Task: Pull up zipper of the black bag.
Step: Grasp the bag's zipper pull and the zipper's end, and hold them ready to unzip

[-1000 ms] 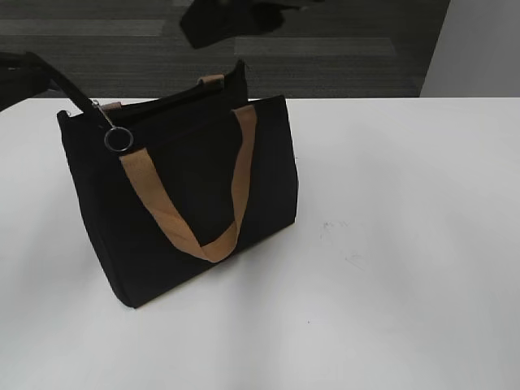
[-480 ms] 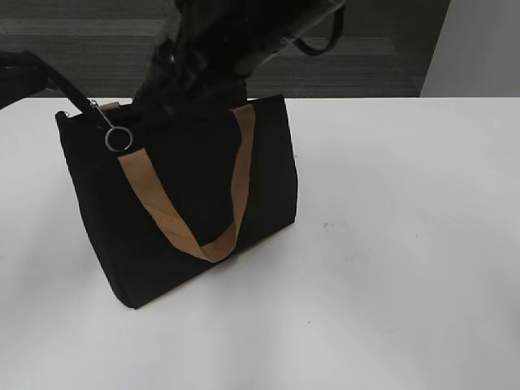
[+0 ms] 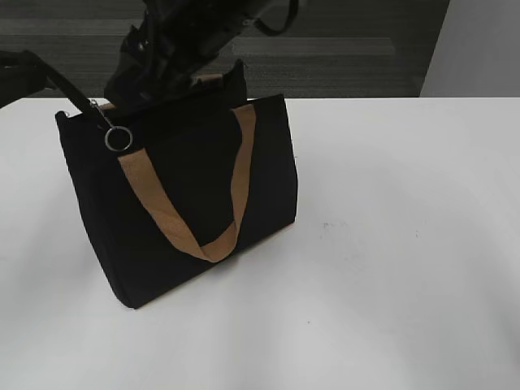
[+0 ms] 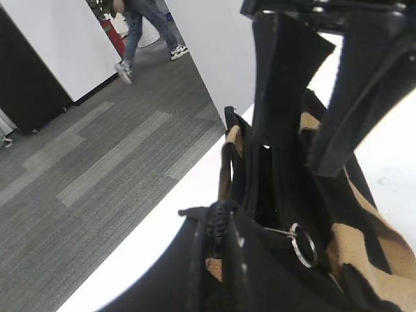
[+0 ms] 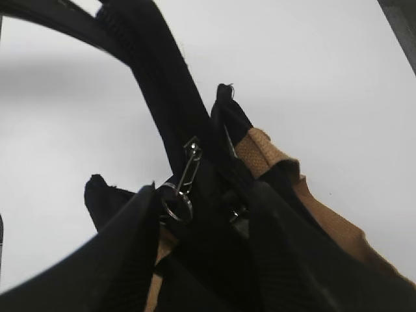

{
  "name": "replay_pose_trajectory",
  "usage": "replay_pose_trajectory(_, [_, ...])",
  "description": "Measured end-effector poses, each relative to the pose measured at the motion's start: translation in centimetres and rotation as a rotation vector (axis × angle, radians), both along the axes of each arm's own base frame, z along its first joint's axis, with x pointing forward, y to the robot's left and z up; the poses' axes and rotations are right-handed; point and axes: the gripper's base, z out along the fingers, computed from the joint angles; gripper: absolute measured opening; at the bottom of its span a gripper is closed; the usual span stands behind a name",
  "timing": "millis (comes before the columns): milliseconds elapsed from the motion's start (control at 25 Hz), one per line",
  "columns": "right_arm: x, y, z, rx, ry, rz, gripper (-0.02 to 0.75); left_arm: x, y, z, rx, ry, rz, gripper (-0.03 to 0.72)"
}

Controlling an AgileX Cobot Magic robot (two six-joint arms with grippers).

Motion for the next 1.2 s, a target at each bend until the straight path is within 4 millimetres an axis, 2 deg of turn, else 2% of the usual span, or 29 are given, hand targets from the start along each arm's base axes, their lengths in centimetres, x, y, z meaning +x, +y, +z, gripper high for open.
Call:
replay_pose_trajectory(120, [0.6, 0.7, -0.2, -0.019, 0.022, 0.045, 0.359, 0.0, 0.0, 0.0, 0.000, 0.000, 0.000, 0.032])
replay_pose_trajectory(360, [1.0, 1.1, -2.2, -0.090, 0.045, 0.098, 0.334, 0.1, 0.2, -0.1, 0.013, 0.005, 0.029, 0.032])
replay_pose_trajectory(680, [0.4, 2.6, -2.1, -0.076, -0.064, 0.129, 0.328, 0.2, 0.2, -0.1, 0.013, 0.005, 0.031, 0.032])
replay_pose_trajectory(920, [0.7, 2.5, -2.3, -0.105, -0.096, 0.129, 0.328, 0.2, 0.2, -0.1, 0.013, 0.005, 0.031, 0.032])
replay_pose_trajectory(1200, [1.1, 3.0, -4.3, -0.131, -0.061, 0.133, 0.321, 0.2, 0.2, -0.1, 0.013, 0.005, 0.031, 0.032])
